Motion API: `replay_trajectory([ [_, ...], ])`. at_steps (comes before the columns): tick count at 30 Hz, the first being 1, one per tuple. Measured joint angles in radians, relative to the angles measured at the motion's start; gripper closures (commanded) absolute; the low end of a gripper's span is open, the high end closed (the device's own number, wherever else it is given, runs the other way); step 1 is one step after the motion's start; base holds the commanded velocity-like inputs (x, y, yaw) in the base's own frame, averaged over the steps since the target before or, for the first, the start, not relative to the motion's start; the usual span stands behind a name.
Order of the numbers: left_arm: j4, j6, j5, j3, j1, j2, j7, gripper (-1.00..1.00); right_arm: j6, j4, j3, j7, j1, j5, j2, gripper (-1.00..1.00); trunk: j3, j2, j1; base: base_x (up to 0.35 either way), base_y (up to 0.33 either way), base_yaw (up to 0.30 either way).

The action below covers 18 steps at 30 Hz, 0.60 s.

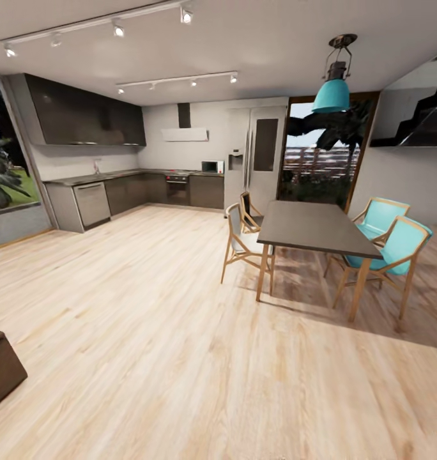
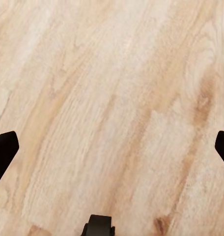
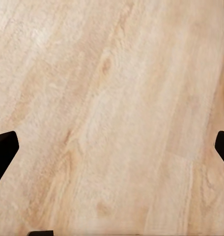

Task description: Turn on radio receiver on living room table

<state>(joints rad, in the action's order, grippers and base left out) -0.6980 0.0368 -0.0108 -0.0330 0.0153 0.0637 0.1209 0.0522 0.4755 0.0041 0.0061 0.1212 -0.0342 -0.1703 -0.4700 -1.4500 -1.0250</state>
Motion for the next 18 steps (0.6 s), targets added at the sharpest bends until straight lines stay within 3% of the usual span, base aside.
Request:
replay_trajectory([
  [18, 0.029, -0.008, 0.0, 0.004, 0.0, -0.008, -0.001, -1.0, 0.0, 0.0, -0.001, 0.0, 0.0, 0.0, 0.0, -1.0, 0.0, 0.0, 0.0, 0.0, 0.0, -0.277],
])
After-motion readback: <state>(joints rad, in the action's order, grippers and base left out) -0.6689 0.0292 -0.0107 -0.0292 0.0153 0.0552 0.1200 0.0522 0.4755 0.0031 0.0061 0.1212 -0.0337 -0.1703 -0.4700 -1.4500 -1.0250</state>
